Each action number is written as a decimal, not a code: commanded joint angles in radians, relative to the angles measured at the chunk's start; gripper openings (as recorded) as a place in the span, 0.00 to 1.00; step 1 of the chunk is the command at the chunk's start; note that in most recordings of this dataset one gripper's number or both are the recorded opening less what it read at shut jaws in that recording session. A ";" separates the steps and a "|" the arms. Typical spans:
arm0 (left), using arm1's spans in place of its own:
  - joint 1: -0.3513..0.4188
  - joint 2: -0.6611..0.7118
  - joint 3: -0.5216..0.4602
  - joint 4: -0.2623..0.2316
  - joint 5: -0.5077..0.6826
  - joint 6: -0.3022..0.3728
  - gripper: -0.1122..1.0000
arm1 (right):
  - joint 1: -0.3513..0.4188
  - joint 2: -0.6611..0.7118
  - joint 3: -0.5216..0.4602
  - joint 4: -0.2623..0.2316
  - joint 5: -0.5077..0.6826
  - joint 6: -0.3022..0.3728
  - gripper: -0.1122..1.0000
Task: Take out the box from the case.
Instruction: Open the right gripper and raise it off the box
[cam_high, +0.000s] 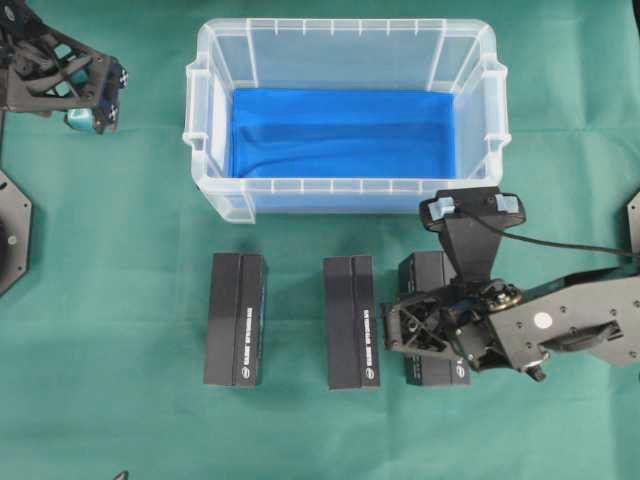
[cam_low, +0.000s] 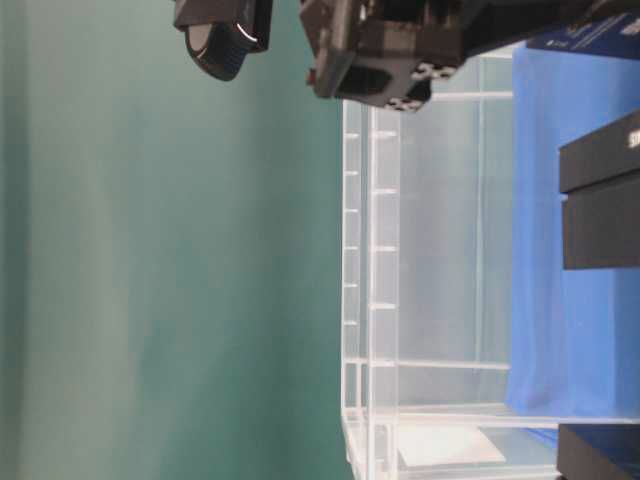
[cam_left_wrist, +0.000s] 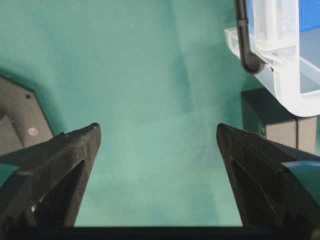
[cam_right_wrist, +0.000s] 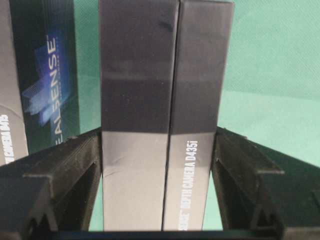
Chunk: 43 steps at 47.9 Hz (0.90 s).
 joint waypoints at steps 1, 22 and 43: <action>-0.003 -0.012 -0.012 -0.002 0.000 0.000 1.00 | 0.003 -0.014 -0.009 0.009 -0.002 -0.005 0.69; -0.003 -0.012 -0.012 -0.002 0.000 0.000 1.00 | 0.003 -0.018 -0.006 0.008 0.014 -0.009 0.70; -0.003 -0.012 -0.012 -0.002 -0.002 -0.002 1.00 | 0.002 -0.026 -0.008 0.006 0.014 -0.008 0.92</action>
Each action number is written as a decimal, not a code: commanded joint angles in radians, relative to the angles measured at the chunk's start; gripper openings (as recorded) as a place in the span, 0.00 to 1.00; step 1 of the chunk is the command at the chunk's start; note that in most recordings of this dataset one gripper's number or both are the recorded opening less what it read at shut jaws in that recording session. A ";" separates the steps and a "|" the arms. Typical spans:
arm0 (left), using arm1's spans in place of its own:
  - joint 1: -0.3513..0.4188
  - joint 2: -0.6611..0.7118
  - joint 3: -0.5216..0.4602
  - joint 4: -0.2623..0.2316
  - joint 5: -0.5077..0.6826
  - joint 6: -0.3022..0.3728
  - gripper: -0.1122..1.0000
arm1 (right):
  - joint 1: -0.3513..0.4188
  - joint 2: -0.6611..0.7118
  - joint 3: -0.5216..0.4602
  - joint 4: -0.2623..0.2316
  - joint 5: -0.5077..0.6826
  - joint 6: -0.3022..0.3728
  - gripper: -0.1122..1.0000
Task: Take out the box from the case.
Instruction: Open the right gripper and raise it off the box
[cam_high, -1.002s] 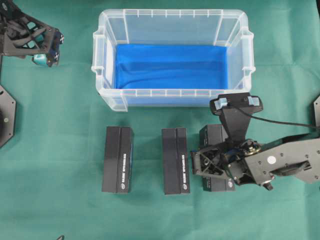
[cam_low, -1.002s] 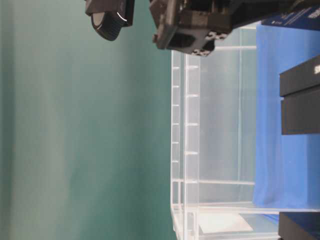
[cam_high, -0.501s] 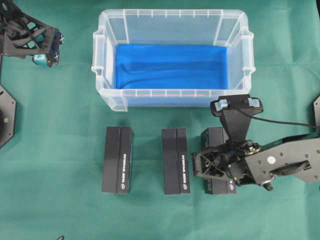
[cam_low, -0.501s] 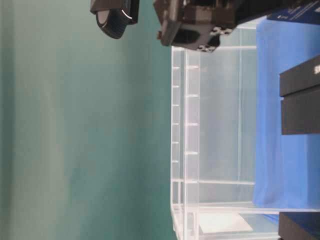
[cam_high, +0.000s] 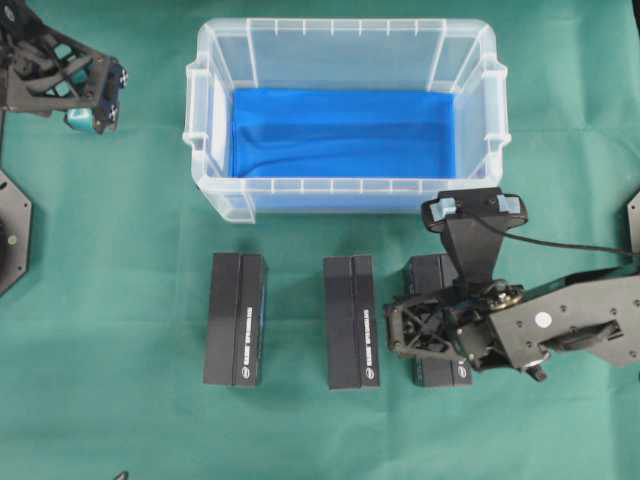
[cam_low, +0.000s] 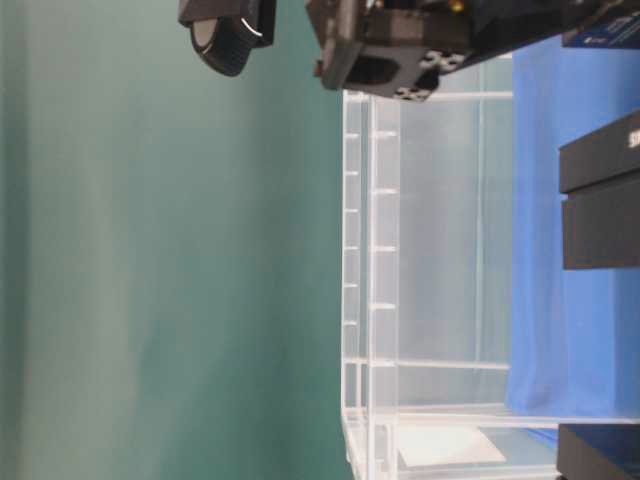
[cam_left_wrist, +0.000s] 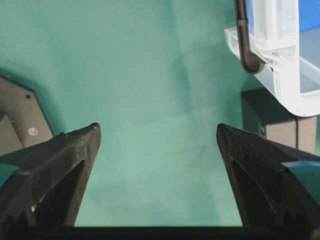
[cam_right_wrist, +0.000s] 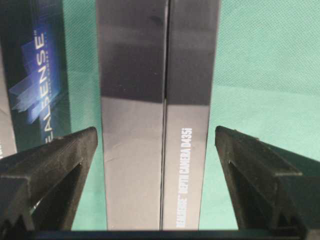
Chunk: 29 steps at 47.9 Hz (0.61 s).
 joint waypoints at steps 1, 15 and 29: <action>-0.003 -0.012 -0.011 -0.002 -0.002 0.000 1.00 | 0.000 -0.025 -0.011 -0.003 0.002 0.000 0.92; -0.003 -0.012 -0.011 -0.002 -0.002 0.000 1.00 | -0.005 -0.075 -0.051 -0.005 0.074 -0.002 0.92; -0.003 -0.012 -0.011 -0.002 -0.002 0.002 1.00 | -0.005 -0.133 -0.207 -0.012 0.268 -0.048 0.92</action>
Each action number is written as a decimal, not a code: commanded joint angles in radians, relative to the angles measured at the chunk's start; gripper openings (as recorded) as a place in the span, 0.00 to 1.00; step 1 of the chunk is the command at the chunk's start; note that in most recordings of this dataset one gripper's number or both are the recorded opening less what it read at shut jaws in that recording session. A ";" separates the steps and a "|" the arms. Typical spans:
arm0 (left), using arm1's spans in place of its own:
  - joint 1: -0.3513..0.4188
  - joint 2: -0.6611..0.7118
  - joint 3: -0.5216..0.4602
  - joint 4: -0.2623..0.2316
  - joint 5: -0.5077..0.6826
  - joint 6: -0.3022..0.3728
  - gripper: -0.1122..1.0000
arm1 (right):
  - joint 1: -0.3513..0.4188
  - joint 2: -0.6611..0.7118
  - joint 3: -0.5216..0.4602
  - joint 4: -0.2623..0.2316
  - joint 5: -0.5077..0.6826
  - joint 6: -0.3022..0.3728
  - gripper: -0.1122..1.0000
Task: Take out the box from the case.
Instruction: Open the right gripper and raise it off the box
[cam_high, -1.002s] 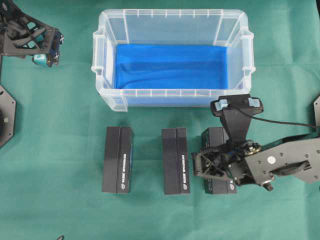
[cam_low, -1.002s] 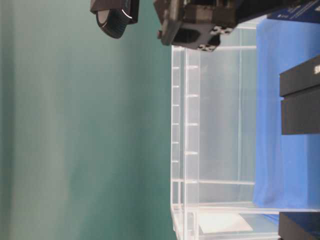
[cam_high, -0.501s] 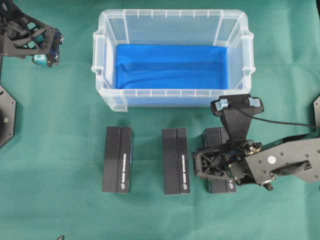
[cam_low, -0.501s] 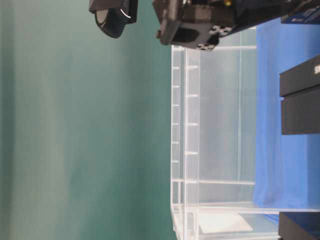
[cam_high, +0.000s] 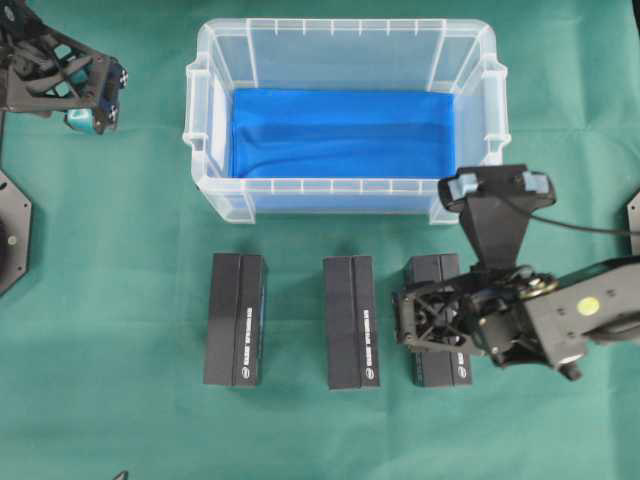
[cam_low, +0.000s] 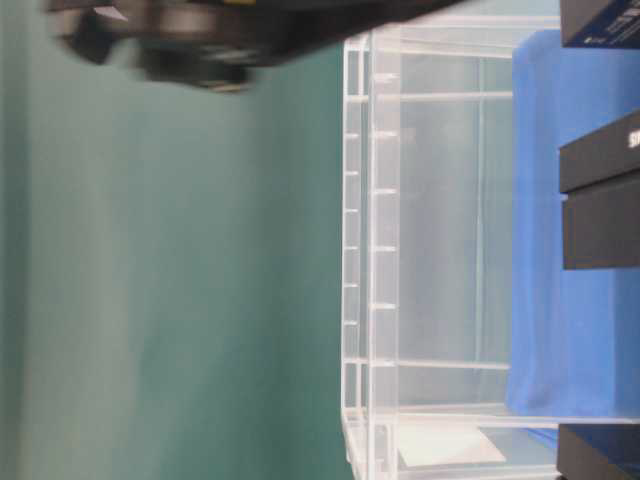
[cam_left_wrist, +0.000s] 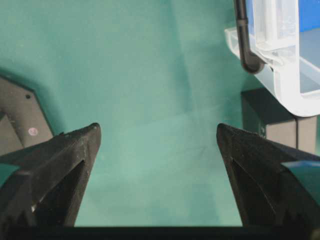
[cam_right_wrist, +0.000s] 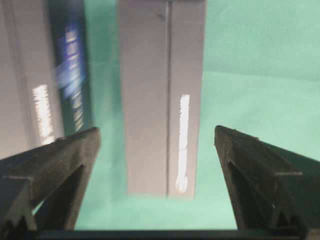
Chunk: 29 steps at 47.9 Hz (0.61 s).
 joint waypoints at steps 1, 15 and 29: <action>-0.002 -0.012 -0.011 -0.002 -0.002 0.002 1.00 | -0.002 -0.038 -0.077 -0.005 0.067 -0.018 0.91; -0.009 -0.012 -0.011 -0.002 -0.002 0.000 1.00 | -0.005 -0.041 -0.222 -0.008 0.227 -0.061 0.90; -0.015 -0.012 -0.009 -0.002 -0.002 -0.003 1.00 | -0.009 -0.043 -0.222 -0.009 0.233 -0.063 0.90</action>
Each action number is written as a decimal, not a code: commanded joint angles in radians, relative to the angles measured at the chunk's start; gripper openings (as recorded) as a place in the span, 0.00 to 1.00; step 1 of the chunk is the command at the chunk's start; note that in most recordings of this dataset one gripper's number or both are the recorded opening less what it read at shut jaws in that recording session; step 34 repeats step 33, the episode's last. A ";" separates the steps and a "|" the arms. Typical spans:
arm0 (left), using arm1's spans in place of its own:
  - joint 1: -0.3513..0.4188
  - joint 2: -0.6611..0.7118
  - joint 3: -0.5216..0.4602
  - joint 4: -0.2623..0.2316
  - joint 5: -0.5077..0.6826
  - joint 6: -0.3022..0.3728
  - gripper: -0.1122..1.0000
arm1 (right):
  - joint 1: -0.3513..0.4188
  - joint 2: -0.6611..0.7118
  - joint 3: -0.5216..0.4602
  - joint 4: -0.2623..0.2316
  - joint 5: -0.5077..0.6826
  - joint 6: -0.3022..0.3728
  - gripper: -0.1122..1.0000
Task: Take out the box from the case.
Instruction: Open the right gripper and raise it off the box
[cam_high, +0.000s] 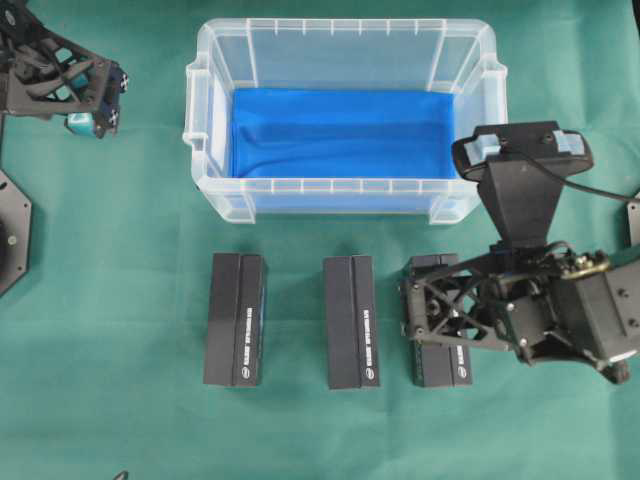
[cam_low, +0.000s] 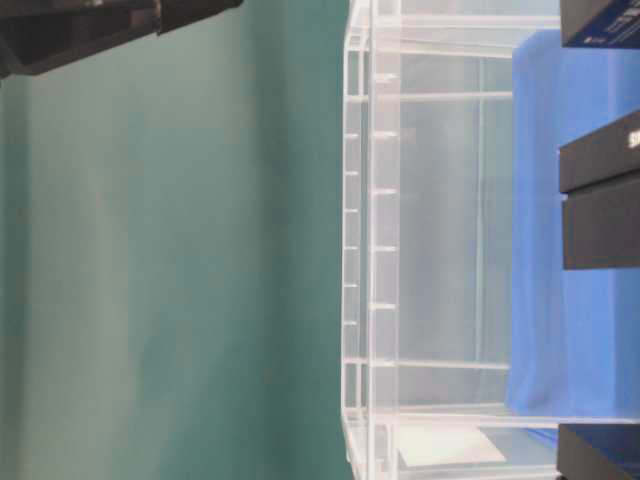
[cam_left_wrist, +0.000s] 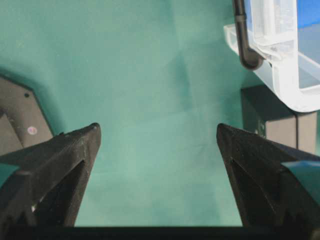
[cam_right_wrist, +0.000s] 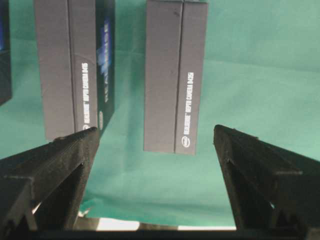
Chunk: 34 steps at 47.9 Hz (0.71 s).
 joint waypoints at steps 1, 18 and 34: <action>-0.003 -0.012 -0.011 -0.002 0.000 -0.002 1.00 | -0.002 -0.028 -0.014 -0.003 0.006 0.000 0.90; -0.003 -0.012 -0.009 0.000 0.000 -0.003 1.00 | 0.025 -0.156 0.137 0.012 0.002 0.034 0.90; -0.003 -0.012 -0.009 0.000 0.000 -0.012 1.00 | 0.084 -0.296 0.275 0.012 0.006 0.086 0.90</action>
